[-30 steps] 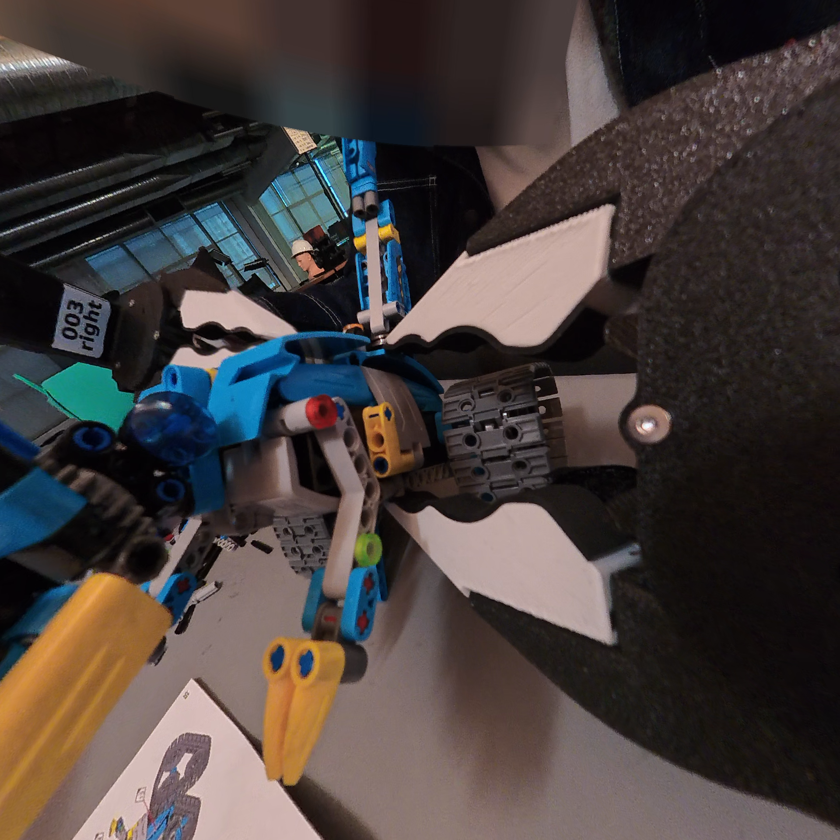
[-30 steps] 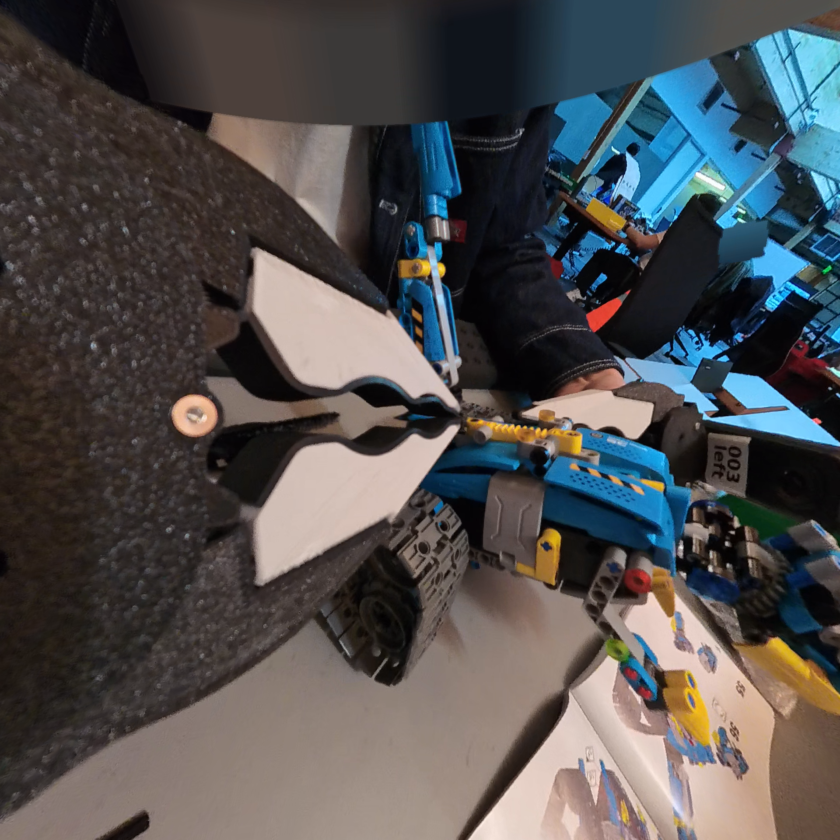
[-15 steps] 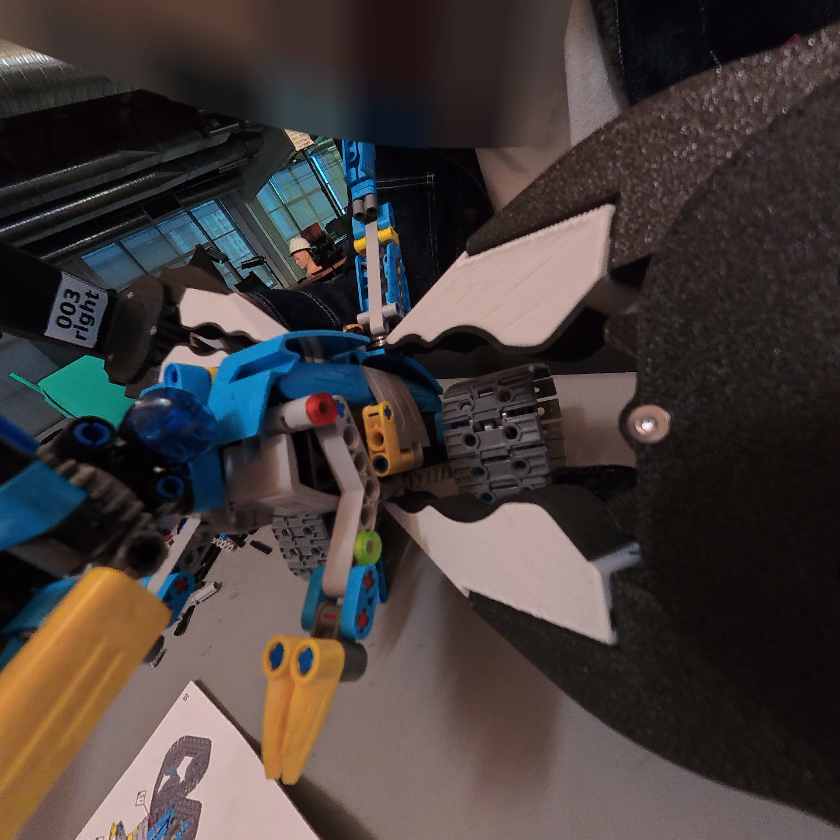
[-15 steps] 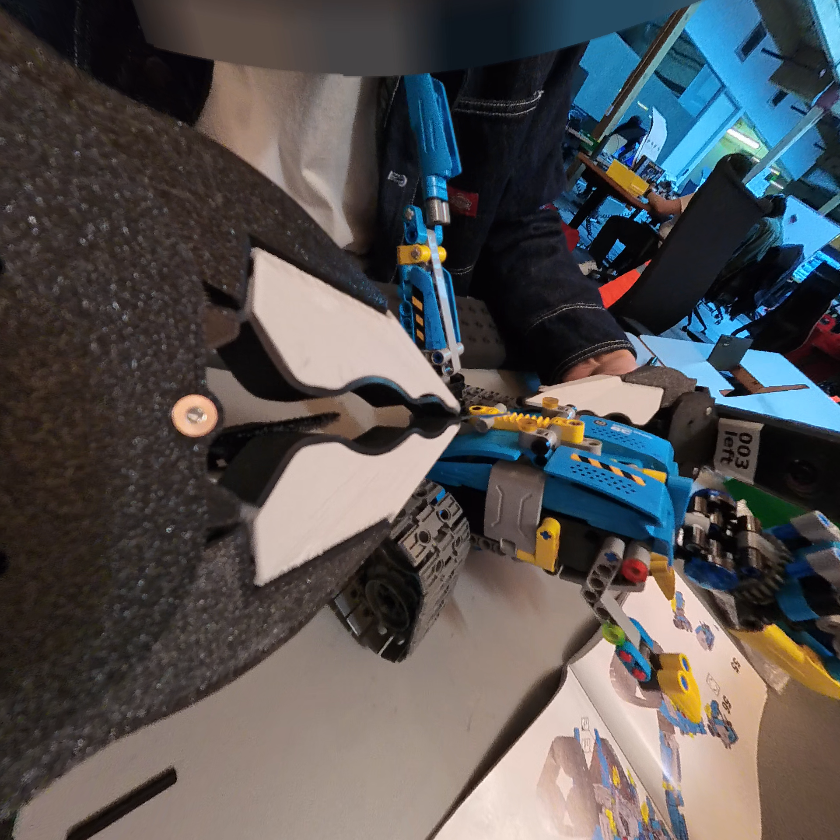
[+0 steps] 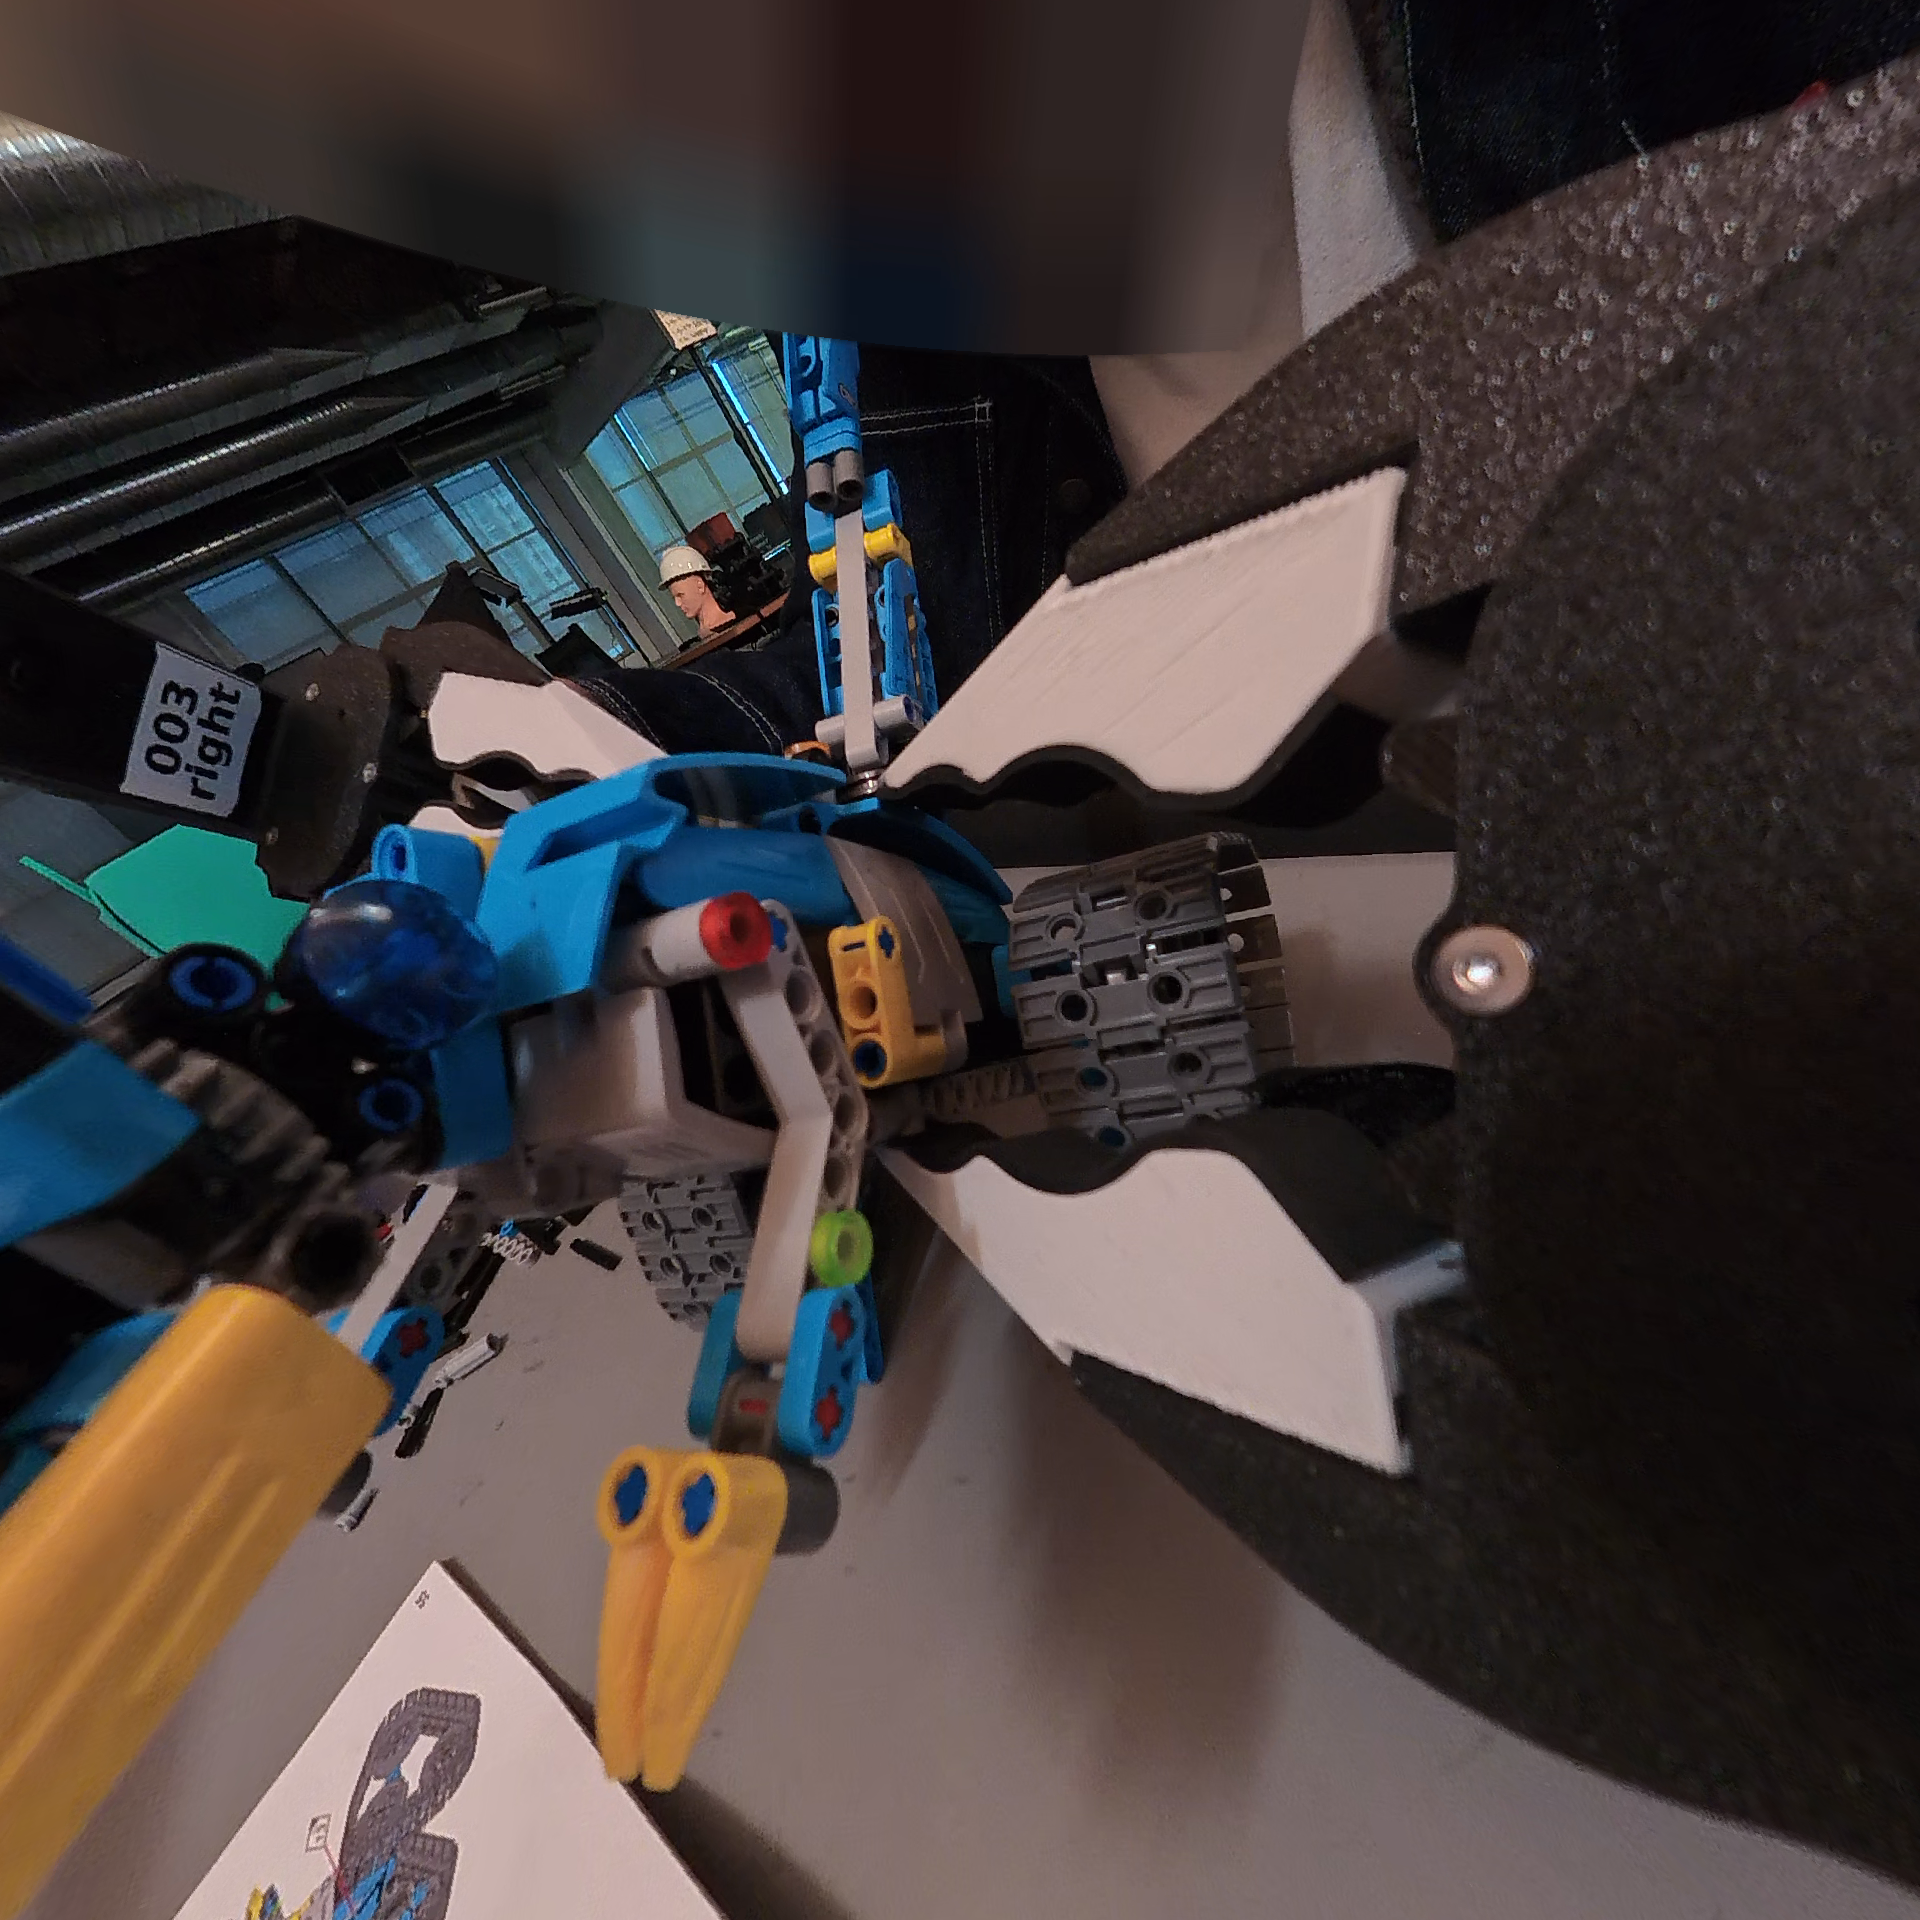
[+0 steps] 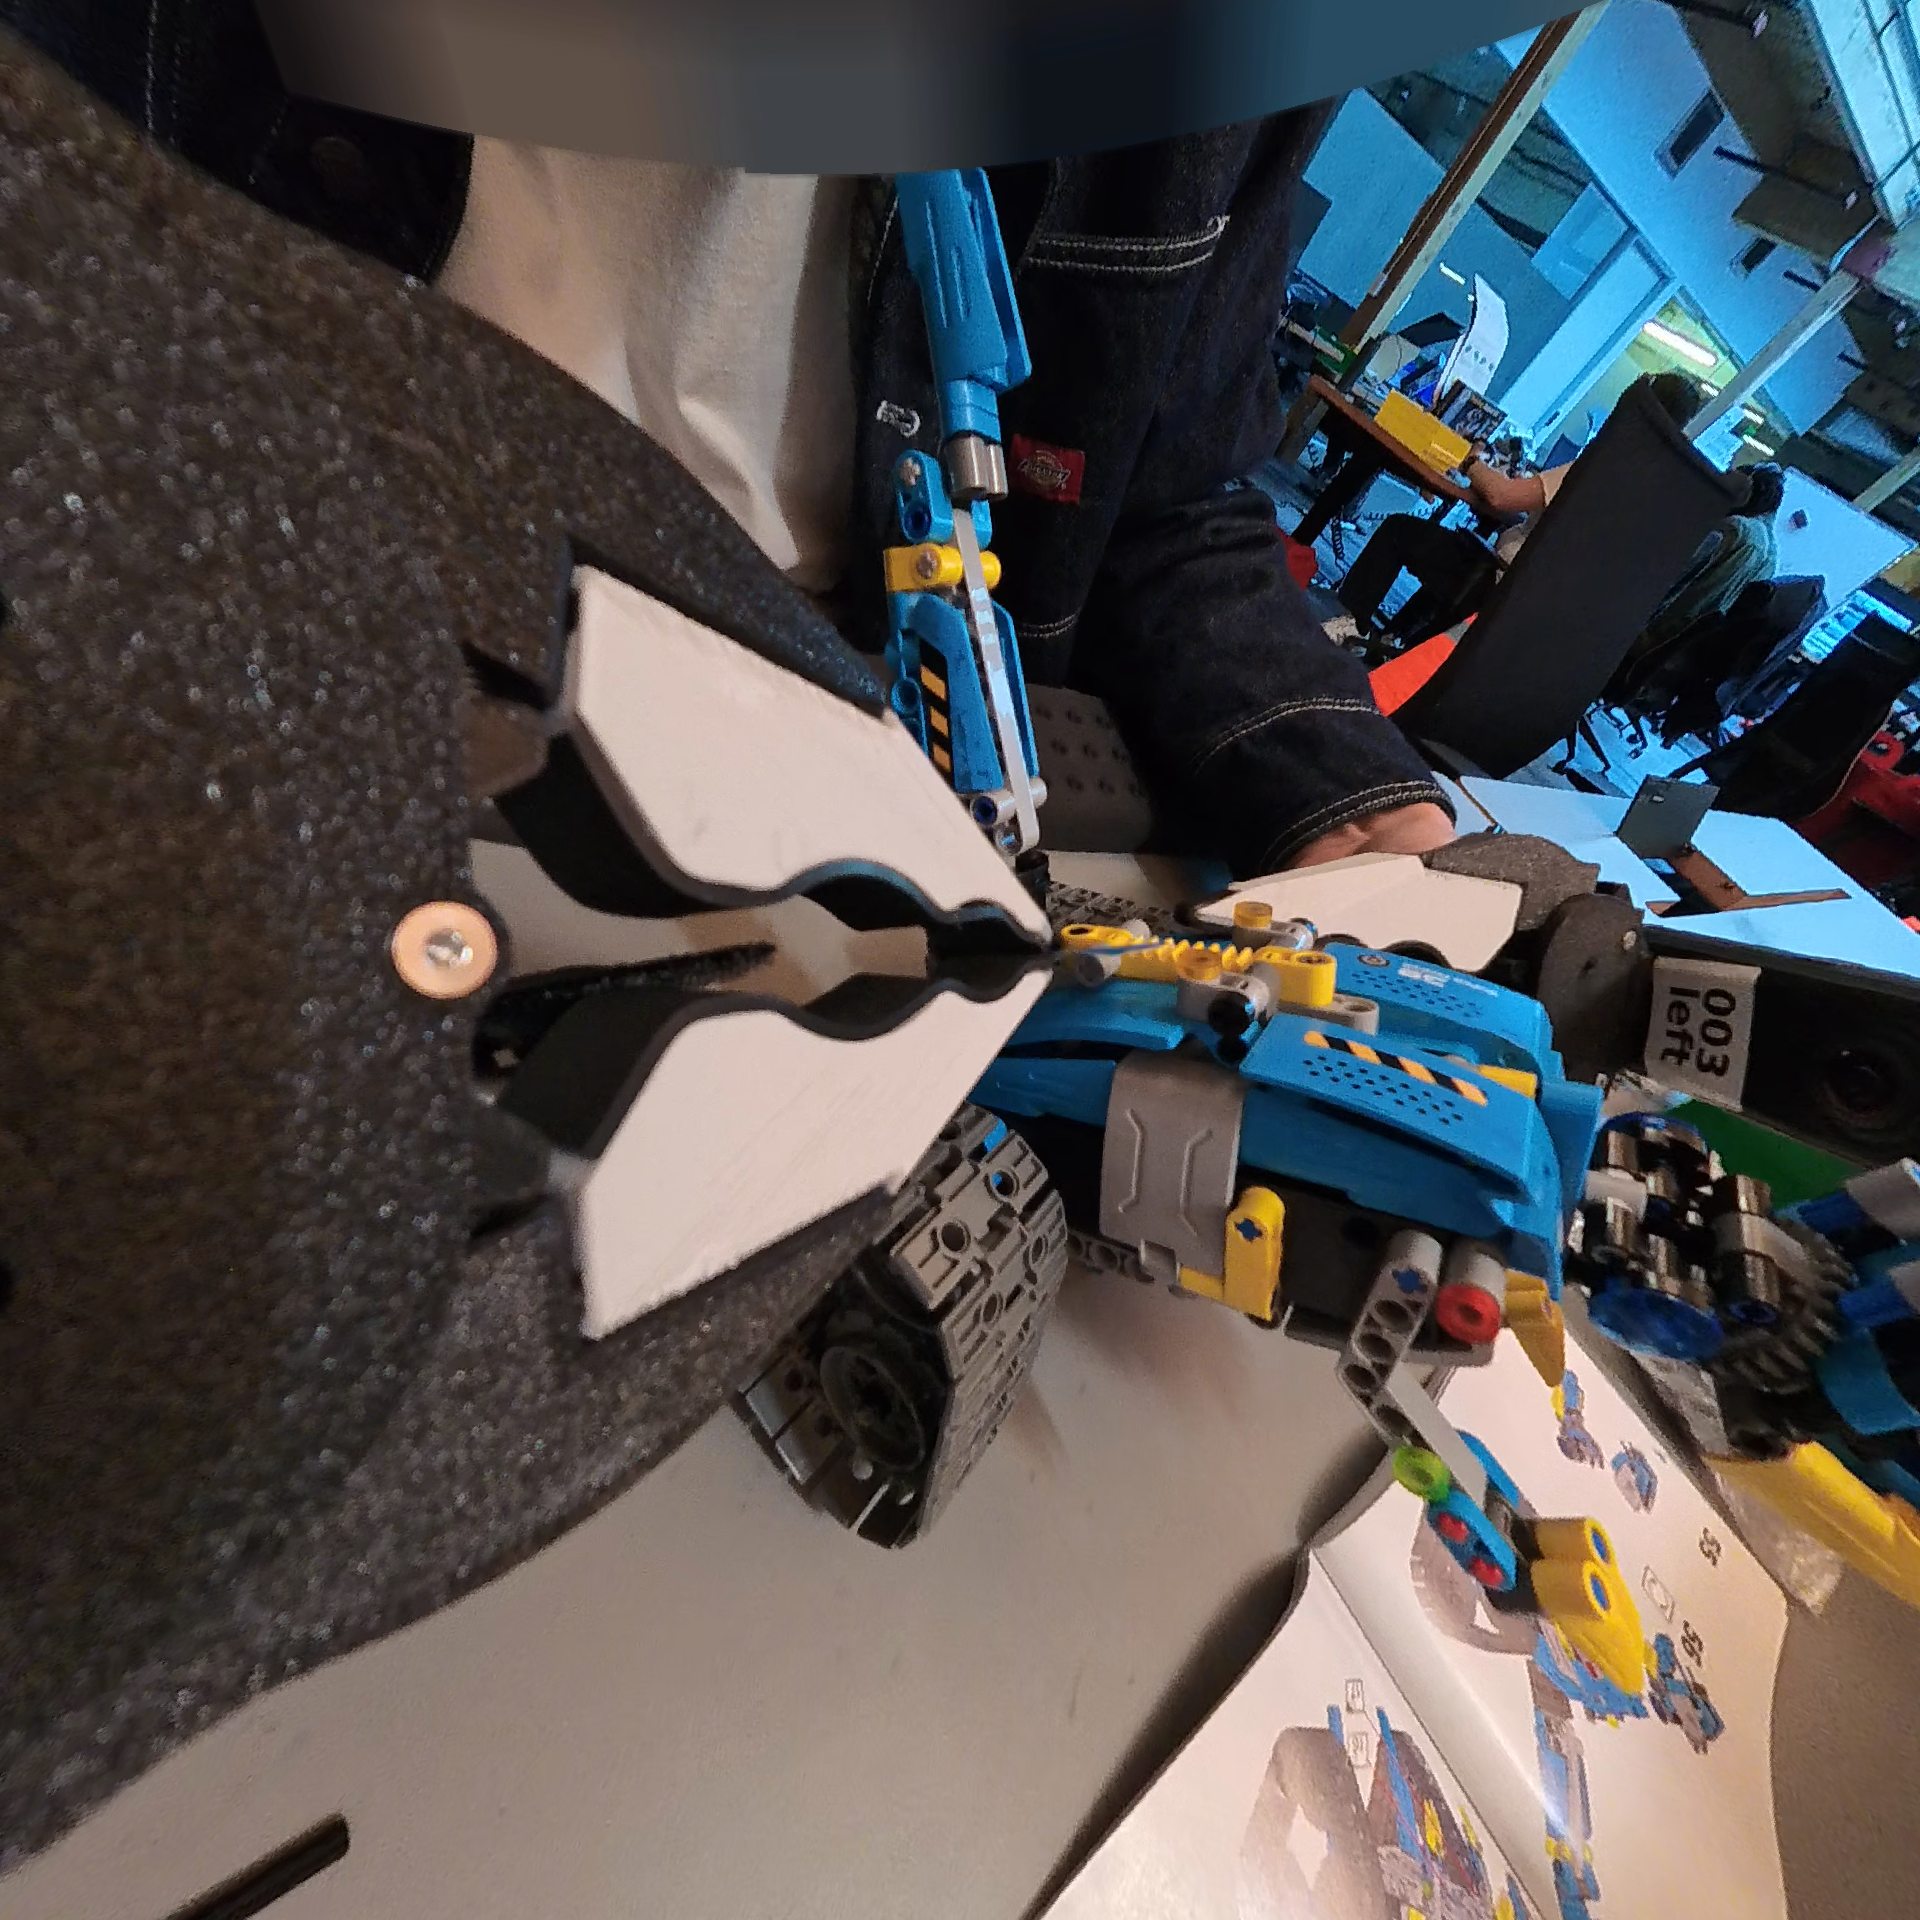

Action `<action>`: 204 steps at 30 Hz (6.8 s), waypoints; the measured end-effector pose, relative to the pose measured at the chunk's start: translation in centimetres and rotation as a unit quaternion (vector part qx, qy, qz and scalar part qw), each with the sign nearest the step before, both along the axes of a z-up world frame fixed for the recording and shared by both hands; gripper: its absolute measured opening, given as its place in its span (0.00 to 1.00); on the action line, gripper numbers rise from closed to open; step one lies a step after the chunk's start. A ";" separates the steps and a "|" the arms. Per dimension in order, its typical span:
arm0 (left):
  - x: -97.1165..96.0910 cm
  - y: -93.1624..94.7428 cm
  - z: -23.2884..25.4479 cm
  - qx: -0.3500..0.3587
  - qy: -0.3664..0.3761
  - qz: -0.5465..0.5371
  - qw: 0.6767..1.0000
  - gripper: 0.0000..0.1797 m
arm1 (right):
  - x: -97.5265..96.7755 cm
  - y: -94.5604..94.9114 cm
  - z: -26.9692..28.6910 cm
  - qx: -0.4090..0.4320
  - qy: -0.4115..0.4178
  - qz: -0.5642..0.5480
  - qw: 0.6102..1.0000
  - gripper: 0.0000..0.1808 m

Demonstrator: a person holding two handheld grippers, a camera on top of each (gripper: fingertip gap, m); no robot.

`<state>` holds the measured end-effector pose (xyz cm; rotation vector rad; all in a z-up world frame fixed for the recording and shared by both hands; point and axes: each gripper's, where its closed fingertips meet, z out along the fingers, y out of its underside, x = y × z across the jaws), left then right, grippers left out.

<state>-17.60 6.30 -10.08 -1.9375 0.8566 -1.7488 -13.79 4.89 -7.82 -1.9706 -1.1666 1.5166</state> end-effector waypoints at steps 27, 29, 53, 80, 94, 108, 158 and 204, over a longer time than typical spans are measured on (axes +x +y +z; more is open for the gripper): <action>0.1 -0.1 0.0 0.003 0.001 -0.003 1.000 0.33 | -0.1 0.1 -0.3 0.007 -0.005 -0.003 1.000 0.00; 0.1 -0.1 0.0 0.004 0.001 -0.003 1.000 0.33 | -0.1 -0.2 -0.4 0.022 -0.016 0.003 1.000 0.00; -0.3 0.0 0.1 -0.003 -0.017 -0.005 1.000 0.32 | 0.4 1.2 4.6 -0.001 0.209 -0.050 0.977 0.00; -0.4 0.1 0.2 -0.009 -0.024 -0.001 1.000 0.32 | -0.7 1.6 3.0 0.032 0.199 -0.112 0.973 0.00; -0.7 -0.1 0.3 0.015 -0.020 -0.022 0.999 0.32 | 4.0 -0.7 2.3 0.128 0.098 -0.057 0.985 0.00; -1.9 -0.7 -0.7 0.177 0.118 -0.070 0.975 0.33 | 3.9 -1.0 1.1 0.193 0.056 -0.115 0.973 0.00; -1.4 -0.8 -0.8 0.136 0.064 -0.055 0.987 0.33 | -1.2 -0.9 -2.0 0.119 0.013 -0.104 0.987 0.00; -2.4 -1.6 4.7 0.383 0.154 0.060 0.909 0.14 | -0.6 -1.6 -2.5 0.121 -0.031 -0.087 0.988 0.00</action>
